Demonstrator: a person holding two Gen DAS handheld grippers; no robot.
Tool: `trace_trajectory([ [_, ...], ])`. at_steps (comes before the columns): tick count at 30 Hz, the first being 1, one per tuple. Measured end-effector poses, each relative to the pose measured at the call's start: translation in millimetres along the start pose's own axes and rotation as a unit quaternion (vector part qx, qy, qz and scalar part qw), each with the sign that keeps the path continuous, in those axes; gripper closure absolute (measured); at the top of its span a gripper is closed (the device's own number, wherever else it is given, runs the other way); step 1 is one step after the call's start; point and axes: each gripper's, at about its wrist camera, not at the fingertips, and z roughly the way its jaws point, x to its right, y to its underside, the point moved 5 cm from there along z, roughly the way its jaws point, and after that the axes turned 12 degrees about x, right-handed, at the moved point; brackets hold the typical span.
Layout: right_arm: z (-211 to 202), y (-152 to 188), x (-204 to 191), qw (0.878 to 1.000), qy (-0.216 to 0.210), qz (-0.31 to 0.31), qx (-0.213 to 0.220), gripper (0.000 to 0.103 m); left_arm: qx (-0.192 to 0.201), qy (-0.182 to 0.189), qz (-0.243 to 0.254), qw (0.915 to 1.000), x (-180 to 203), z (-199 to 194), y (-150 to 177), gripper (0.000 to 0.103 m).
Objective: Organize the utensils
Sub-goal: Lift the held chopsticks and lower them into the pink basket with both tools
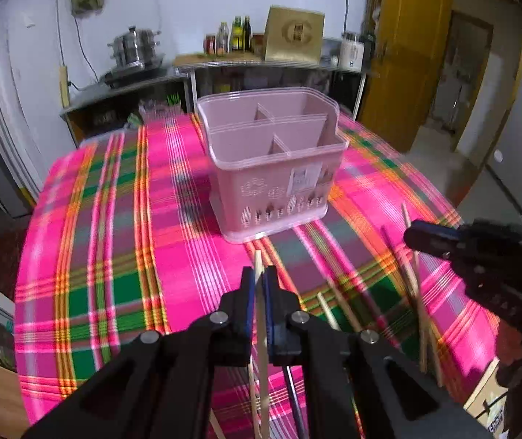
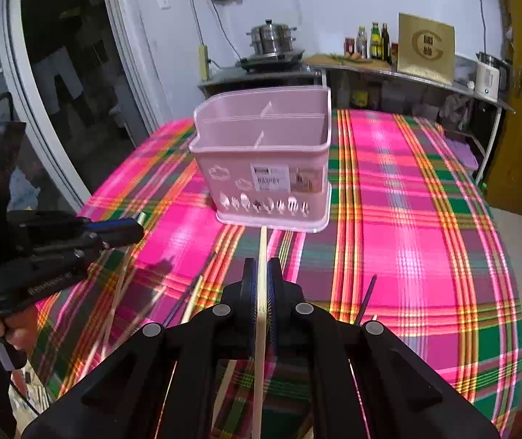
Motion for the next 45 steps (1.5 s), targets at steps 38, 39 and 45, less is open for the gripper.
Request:
trace_trajectory([
  [38,-29,-162,-14,0.989,-0.014,-0.021,0.146,0.098,0.138,0.000,0.000,0.9905,-7,-47,-162,0.098],
  [39,-27,-167,-15,0.989,-0.015,-0.021,0.149,0.098,0.141,0.001,-0.001,0.9901,-8,-46,-166,0.098],
  [45,-7,-187,-18,0.987,-0.016,-0.024,0.156,0.098,0.151,0.001,-0.005,0.9885,-14,-31,-179,0.098],
])
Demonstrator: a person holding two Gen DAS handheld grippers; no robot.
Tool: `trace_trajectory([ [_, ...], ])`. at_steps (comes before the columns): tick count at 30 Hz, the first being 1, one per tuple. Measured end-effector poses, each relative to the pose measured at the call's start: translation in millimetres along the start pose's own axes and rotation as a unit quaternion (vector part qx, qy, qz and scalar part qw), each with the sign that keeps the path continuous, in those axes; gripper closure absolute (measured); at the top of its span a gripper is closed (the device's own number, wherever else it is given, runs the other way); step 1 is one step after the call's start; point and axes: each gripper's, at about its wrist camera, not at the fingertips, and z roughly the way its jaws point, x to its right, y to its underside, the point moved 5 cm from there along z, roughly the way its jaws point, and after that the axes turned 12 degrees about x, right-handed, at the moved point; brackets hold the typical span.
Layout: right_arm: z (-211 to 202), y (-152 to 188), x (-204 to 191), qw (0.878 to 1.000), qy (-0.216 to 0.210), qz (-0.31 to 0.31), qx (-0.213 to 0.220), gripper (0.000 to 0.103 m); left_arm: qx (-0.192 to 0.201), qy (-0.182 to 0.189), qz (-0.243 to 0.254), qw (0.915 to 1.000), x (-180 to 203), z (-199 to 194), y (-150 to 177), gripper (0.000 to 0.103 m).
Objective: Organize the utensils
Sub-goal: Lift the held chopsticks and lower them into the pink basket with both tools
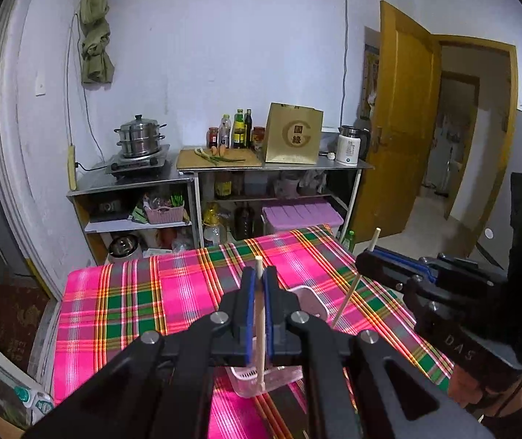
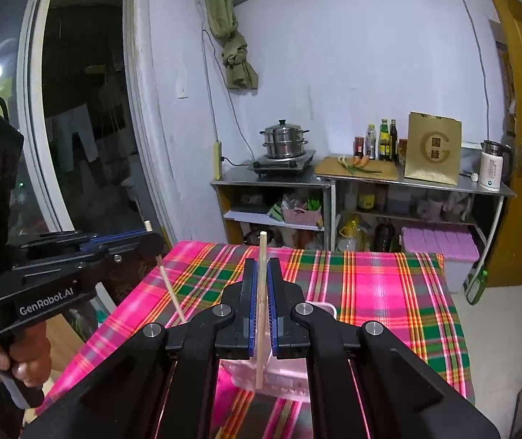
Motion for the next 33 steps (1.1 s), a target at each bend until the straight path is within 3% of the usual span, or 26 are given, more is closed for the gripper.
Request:
trace_trajectory([
  [11,45,4,4,1.000,-0.005,0.012,-0.002,0.098,-0.003,-0.002,-0.011,0.9999,-24,41,9,0.098],
  [25,87,78,21,0.997,0.001,0.026,-0.072,0.098,-0.047,0.002,-0.018,0.9988,-29,82,63,0.098],
  [33,91,89,31,0.995,0.004,0.037,-0.092,0.097,-0.063,-0.004,-0.029,0.9976,-34,88,79,0.097],
])
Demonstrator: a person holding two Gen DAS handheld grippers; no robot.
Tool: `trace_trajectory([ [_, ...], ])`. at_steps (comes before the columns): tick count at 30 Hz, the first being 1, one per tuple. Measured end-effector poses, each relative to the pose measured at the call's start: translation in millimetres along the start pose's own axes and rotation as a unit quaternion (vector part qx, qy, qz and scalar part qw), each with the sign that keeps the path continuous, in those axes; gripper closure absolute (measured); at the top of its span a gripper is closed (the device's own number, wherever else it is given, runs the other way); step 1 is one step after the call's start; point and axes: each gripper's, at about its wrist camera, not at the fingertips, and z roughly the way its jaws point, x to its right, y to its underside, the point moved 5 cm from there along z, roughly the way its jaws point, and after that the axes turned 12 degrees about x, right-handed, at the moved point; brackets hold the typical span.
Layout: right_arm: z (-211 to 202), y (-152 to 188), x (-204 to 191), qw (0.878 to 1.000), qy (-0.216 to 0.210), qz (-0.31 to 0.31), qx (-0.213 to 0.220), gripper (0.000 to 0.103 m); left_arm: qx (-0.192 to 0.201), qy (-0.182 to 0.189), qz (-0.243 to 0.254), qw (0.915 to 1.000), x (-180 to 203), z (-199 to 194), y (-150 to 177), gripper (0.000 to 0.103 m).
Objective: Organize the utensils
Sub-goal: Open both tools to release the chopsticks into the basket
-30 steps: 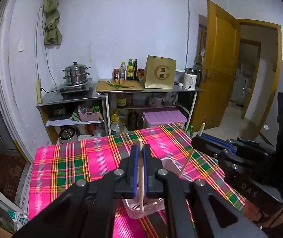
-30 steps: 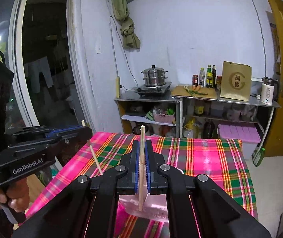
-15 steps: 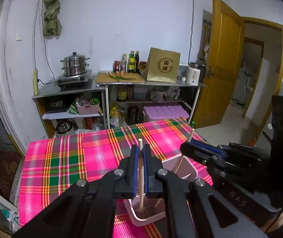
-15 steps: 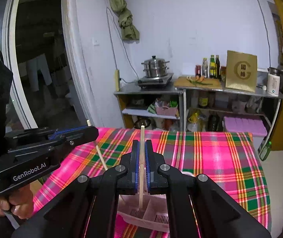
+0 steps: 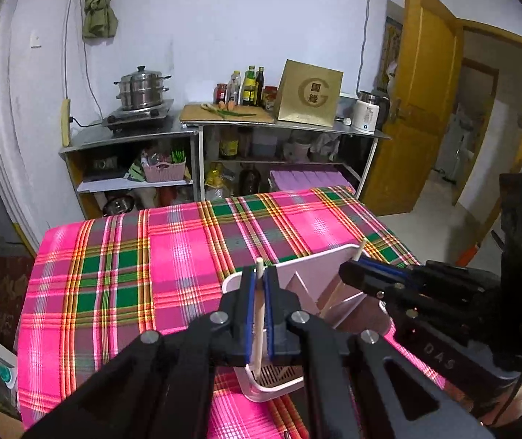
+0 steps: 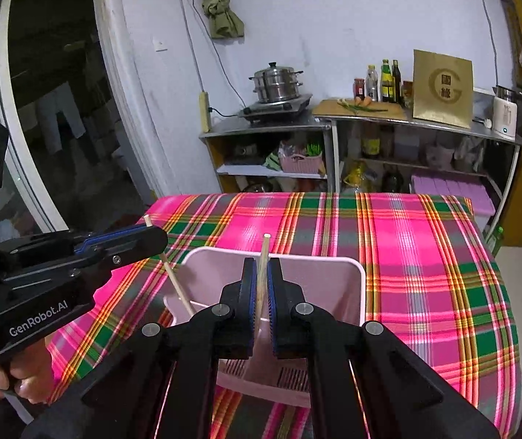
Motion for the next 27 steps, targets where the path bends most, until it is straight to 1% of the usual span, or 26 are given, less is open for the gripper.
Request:
trace_trajectory([
  [1,0,0,0,1.000,0.000,0.000,-0.001,0.097,-0.002,0.000,-0.001,1.0000,0,0,2,0.097],
  [2,-1,1,1,1.000,0.000,0.001,-0.002,0.093,-0.005,0.000,-0.001,1.0000,0,0,4,0.095],
  [3,-3,2,2,1.000,0.001,0.003,-0.002,0.085,-0.006,0.001,-0.002,1.0000,0,-1,6,0.092],
  [4,-4,3,2,1.000,0.000,0.004,-0.003,0.083,-0.006,0.001,-0.003,1.0000,0,-1,7,0.089],
  [6,-8,4,2,1.000,-0.001,0.005,-0.003,0.082,-0.004,0.004,-0.007,1.0000,1,-6,10,0.079],
  [8,-14,7,3,1.000,0.002,0.003,-0.002,0.082,-0.003,0.006,-0.009,0.9999,2,-12,13,0.076],
  [13,-44,14,2,1.000,0.003,0.000,0.010,0.081,0.005,0.003,-0.009,0.9999,6,-36,25,0.075],
  [18,-86,31,1,1.000,0.006,0.002,0.028,0.081,0.017,-0.003,-0.002,0.9998,13,-73,52,0.075],
  [23,-131,62,-5,0.999,0.009,-0.002,0.038,0.081,0.027,-0.011,0.000,0.9996,23,-107,84,0.075],
  [27,-159,88,-9,0.999,0.005,0.002,0.036,0.081,0.035,-0.008,-0.007,0.9993,30,-134,110,0.075],
])
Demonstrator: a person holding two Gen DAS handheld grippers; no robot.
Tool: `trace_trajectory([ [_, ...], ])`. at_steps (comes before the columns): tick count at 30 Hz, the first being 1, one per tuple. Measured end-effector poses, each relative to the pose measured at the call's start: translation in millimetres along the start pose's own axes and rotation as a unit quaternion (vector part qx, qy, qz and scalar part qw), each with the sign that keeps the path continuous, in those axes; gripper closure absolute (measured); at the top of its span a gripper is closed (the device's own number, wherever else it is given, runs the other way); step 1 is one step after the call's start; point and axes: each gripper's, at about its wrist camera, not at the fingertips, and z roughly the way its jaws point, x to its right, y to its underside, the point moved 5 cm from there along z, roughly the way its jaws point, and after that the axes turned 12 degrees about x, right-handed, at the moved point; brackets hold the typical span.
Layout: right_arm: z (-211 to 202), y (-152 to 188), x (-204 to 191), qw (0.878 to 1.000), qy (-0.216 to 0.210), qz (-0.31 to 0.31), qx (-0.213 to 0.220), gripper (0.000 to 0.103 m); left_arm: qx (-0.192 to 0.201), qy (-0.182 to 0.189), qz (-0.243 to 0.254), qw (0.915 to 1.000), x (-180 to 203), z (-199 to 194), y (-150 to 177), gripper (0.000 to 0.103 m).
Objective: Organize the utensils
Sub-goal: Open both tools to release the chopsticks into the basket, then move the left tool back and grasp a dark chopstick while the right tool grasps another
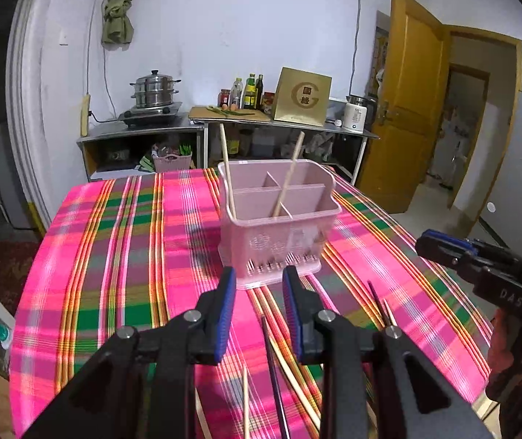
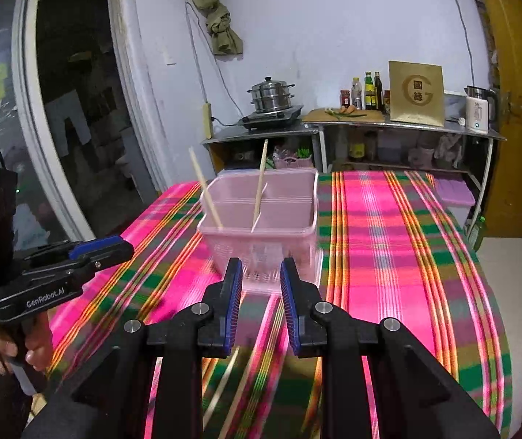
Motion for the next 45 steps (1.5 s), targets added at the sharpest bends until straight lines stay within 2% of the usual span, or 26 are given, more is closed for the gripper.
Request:
trace_trajectory([
  [10,-49,59,-3,1.000,-0.003,0.005,-0.017,0.081,-0.007,0.008,-0.024,0.9997,13,-43,58,0.076],
  [17,-62,89,7,0.999,0.010,0.018,-0.037,0.081,-0.034,0.001,-0.021,0.9992,16,-45,88,0.076],
  [22,-60,98,13,0.999,0.017,0.024,-0.045,0.081,-0.051,0.003,-0.017,0.9986,20,-39,99,0.076],
  [30,-44,98,27,0.997,0.033,0.029,-0.058,0.081,-0.082,0.001,-0.006,0.9966,21,-15,100,0.076],
  [36,-24,95,37,0.996,0.046,0.022,-0.072,0.081,-0.118,-0.001,0.007,0.9930,19,20,97,0.076],
  [45,15,92,66,0.992,0.076,0.025,-0.100,0.081,-0.165,-0.011,-0.005,0.9863,7,78,92,0.076],
])
